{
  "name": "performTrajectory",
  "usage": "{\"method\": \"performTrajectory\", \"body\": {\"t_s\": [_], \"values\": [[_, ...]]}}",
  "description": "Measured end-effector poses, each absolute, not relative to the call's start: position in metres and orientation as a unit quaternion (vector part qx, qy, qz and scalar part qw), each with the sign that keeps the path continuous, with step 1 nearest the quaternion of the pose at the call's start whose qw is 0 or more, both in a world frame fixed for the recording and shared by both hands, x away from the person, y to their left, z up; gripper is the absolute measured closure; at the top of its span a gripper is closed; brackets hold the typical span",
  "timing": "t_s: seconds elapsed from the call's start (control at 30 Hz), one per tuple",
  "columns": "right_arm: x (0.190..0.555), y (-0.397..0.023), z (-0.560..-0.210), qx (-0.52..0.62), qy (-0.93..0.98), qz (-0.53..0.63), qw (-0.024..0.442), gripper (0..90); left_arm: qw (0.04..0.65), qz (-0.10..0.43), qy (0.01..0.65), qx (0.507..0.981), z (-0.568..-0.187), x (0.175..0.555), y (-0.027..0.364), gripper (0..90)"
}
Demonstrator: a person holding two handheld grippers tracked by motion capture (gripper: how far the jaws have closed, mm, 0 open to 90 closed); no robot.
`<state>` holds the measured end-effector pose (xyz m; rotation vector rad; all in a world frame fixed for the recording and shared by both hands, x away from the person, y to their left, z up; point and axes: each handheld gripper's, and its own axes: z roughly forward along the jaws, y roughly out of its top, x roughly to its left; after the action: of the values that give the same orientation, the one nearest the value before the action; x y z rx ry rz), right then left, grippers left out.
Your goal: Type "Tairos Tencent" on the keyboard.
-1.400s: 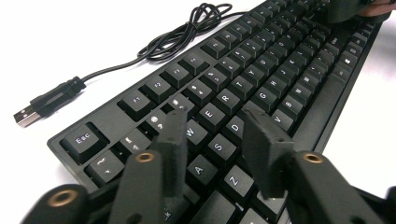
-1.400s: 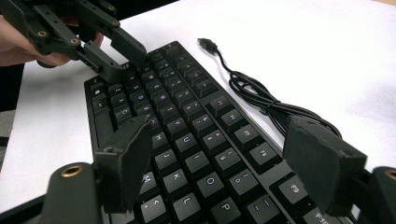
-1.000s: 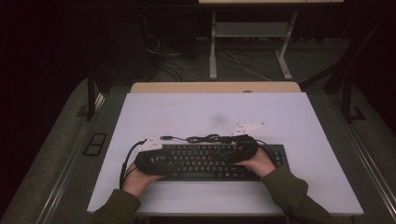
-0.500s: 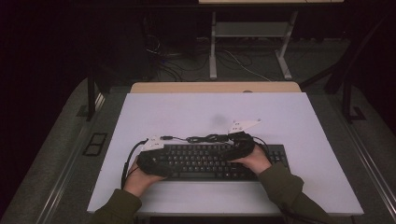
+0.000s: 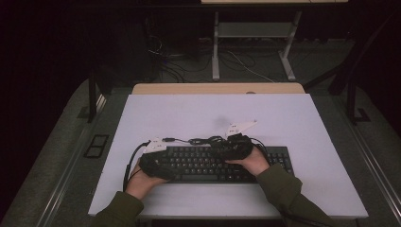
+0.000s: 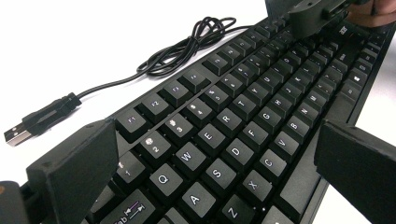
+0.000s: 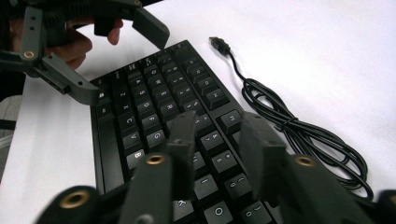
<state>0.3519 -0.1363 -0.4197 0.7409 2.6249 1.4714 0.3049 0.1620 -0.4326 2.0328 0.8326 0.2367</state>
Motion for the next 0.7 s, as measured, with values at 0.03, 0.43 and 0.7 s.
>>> {"method": "performTrajectory", "body": {"t_s": [0.03,0.43,0.7], "values": [[0.352,-0.136,-0.42,0.238,0.848,0.474,0.02,72.1,0.45,0.095,0.337,0.822,-0.433,0.305,0.162,0.0],[0.349,-0.13,-0.425,0.211,0.866,0.453,0.004,89.1,0.452,0.09,0.335,0.822,-0.434,0.305,0.161,0.0],[0.349,-0.128,-0.43,0.211,0.875,0.437,0.005,89.1,0.45,0.088,0.333,0.824,-0.435,0.305,0.161,0.0]]}}
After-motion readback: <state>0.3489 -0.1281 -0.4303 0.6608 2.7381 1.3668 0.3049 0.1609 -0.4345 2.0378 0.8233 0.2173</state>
